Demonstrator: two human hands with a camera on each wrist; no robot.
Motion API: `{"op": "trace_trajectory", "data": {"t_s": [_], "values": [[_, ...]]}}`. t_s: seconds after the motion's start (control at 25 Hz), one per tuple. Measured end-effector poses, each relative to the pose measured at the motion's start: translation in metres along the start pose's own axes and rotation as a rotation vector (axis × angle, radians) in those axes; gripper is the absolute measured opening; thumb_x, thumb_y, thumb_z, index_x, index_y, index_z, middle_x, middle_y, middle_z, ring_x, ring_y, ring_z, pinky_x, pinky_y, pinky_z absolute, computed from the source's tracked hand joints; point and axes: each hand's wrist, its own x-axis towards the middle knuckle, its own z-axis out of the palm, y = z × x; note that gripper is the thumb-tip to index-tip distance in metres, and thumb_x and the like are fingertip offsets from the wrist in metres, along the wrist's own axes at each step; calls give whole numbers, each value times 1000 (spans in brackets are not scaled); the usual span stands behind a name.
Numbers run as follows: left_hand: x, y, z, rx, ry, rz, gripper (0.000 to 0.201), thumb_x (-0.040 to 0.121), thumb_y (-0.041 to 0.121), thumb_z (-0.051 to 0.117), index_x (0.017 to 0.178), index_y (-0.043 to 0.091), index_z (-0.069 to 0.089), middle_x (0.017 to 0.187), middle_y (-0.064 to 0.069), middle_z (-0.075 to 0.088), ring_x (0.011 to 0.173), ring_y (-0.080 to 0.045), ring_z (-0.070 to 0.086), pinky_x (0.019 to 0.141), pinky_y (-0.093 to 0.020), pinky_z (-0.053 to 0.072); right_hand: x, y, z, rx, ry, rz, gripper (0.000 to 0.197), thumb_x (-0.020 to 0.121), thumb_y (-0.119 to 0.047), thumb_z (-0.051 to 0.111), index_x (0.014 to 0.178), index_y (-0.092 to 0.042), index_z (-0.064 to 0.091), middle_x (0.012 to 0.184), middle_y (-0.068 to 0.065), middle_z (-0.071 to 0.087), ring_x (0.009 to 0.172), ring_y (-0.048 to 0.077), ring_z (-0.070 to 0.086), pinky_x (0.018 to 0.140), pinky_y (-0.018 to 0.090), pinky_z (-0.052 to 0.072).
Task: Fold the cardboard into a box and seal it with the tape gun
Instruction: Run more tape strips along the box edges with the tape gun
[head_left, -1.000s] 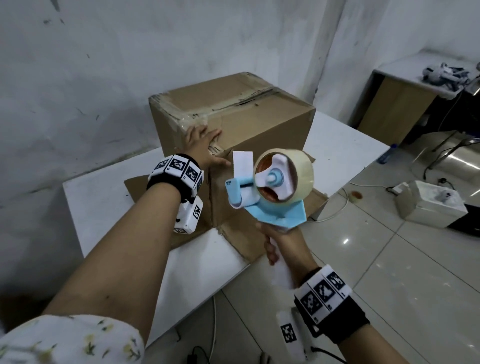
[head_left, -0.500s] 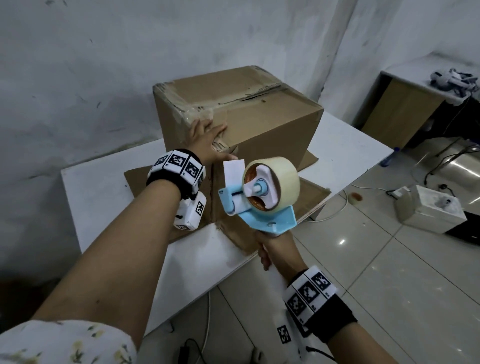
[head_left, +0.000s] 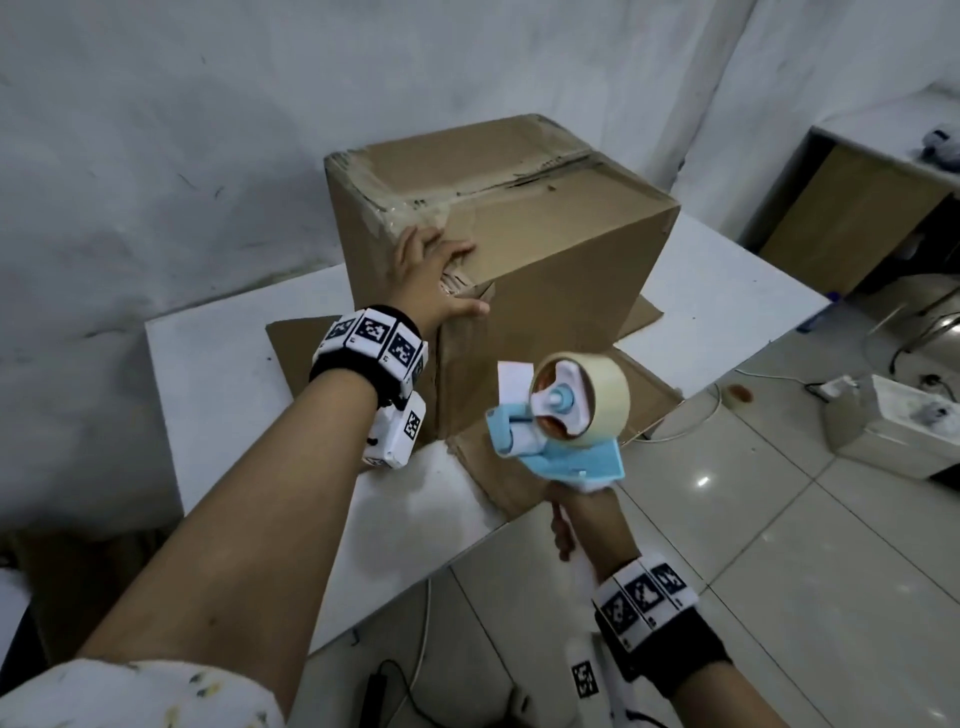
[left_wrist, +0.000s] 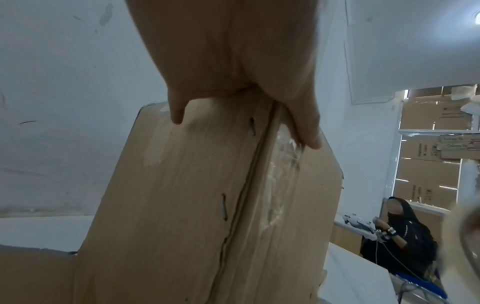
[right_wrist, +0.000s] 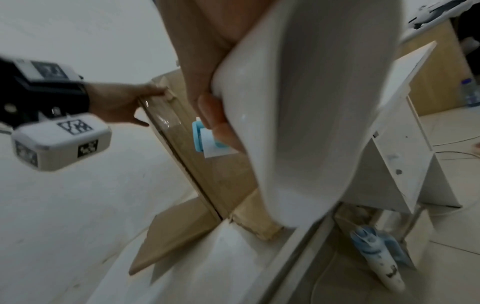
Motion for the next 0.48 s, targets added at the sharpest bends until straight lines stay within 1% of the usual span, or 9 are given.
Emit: {"op": "trace_trajectory", "data": {"t_s": [0.04,0.12,0.2,0.28,0.32,0.36,0.4,0.44,0.48], "values": [[0,-1,2,-6,25,8,75,67,34,77,134,25,44,152,-5,18,144,-24,3,117,-34,3,-1,-10,-2,13,2,-39,21,68,-10,65,55,-9,48,35,1,39,29,15,32,40,18,28],[-4,0,5,-30,64,23,75,66,33,79,131,18,45,150,-9,20,143,-25,9,117,-34,8,-6,-30,-3,52,-5,-156,23,75,-7,66,59,-8,49,39,4,40,30,15,33,40,20,28],[-8,3,4,-34,90,39,80,64,32,80,132,11,42,147,-12,19,141,-25,15,116,-31,13,-9,-59,-5,40,1,-321,29,82,-2,61,58,-9,47,45,9,40,35,17,35,43,24,31],[-12,5,2,-6,65,41,87,63,30,81,135,9,37,150,-12,13,141,-24,14,116,-32,15,-15,-93,-4,49,-10,-501,26,79,-7,66,58,-11,50,48,9,44,42,20,39,48,29,35],[-14,6,1,19,48,47,90,62,28,81,137,10,34,151,-12,10,142,-25,13,118,-35,15,-16,-110,-2,57,-22,-577,20,76,-12,71,63,-12,56,52,7,51,48,20,45,52,31,40],[-16,3,0,51,40,60,92,62,27,82,138,11,32,152,-12,10,142,-26,14,118,-39,16,-16,-127,1,54,-41,-649,13,75,-16,75,74,-11,63,63,5,60,57,18,54,58,32,46],[-19,1,1,82,60,83,93,62,27,82,138,10,32,152,-13,12,141,-28,16,117,-43,19,-17,-143,5,51,-68,-719,19,75,-16,77,90,-9,66,78,3,67,68,12,62,67,28,51],[-23,-1,1,106,108,115,92,61,27,83,137,9,34,151,-15,15,140,-30,20,115,-45,24,-14,-157,10,55,-102,-771,29,75,-12,77,102,-6,65,92,0,69,79,4,65,76,21,53],[-28,-3,5,109,186,141,89,60,26,84,134,7,38,148,-18,20,137,-31,25,113,-43,28,-12,-170,18,29,-120,-807,35,75,-12,77,107,-6,65,101,0,69,88,2,66,86,21,53]]}}
